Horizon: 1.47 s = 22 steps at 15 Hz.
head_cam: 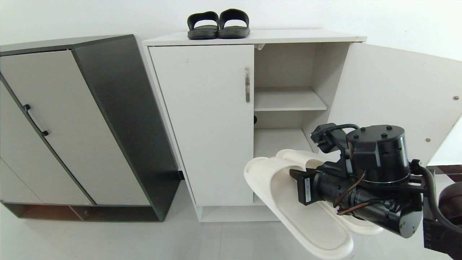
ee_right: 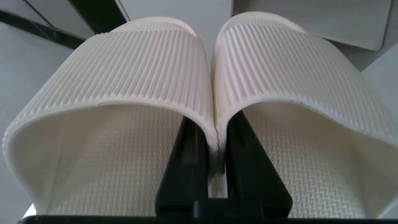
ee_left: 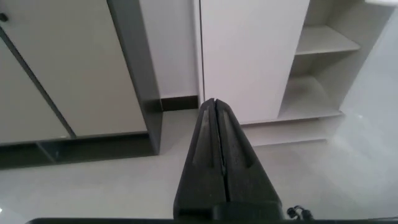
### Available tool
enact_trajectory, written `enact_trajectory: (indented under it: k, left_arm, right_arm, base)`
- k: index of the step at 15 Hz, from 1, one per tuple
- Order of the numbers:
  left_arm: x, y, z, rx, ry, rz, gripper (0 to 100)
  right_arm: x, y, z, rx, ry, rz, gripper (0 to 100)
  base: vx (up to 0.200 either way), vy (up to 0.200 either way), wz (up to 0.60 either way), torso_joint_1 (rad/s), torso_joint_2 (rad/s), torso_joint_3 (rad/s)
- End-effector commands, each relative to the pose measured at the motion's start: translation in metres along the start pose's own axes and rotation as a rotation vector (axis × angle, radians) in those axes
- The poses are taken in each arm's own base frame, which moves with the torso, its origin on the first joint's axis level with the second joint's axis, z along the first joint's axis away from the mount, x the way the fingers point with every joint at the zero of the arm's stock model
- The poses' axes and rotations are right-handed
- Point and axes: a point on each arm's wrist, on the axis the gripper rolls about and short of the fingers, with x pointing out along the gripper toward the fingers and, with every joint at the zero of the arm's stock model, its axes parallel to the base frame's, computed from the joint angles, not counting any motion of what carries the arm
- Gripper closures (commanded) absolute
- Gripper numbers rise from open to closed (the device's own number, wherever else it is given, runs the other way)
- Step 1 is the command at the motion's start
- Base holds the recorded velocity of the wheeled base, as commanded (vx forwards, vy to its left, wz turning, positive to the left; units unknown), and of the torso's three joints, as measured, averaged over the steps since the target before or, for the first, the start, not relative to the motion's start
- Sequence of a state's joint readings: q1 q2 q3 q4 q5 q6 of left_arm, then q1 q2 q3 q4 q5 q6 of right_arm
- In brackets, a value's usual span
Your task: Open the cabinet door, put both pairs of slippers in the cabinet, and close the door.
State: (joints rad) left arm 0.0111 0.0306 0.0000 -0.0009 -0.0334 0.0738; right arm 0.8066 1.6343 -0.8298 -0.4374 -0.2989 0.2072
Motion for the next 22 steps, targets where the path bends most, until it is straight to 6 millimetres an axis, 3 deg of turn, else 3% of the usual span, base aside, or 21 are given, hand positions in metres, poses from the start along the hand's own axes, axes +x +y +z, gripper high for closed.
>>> enact_trajectory:
  k: [1, 7, 11, 14, 22]
  left_arm:
    - [-0.002, 0.001, -0.001, 0.005, -0.030, 0.014, 100]
    - [-0.002, 0.001, -0.001, -0.032, -0.028, 0.010, 100]
    - [-0.002, 0.001, -0.001, -0.033, -0.028, 0.010, 100]
    - [-0.002, 0.001, -0.001, -0.035, -0.028, 0.010, 100]
    - [-0.002, 0.001, -0.001, -0.035, -0.028, 0.010, 100]
  right_arm:
    - [-0.001, 0.000, 0.000, -0.003, -0.002, 0.000, 100]
    - [0.011, 0.003, -0.008, -0.010, 0.021, -0.002, 100]
    - [0.047, 0.010, -0.020, -0.001, -0.022, -0.120, 100]
    - [0.063, 0.013, -0.026, 0.000, -0.041, -0.191, 100]
    - [0.054, 0.024, -0.024, -0.008, -0.070, -0.231, 100]
  base:
    - [0.000, 0.000, 0.00, 0.000, 0.00, 0.000]
    - [0.000, 0.000, 0.00, 0.000, 0.00, 0.000]
    - [0.000, 0.000, 0.00, 0.000, 0.00, 0.000]
    - [0.000, -0.067, 0.00, 0.001, 0.00, 0.001]
    - [0.000, -0.200, 0.00, 0.007, 0.00, 0.002]
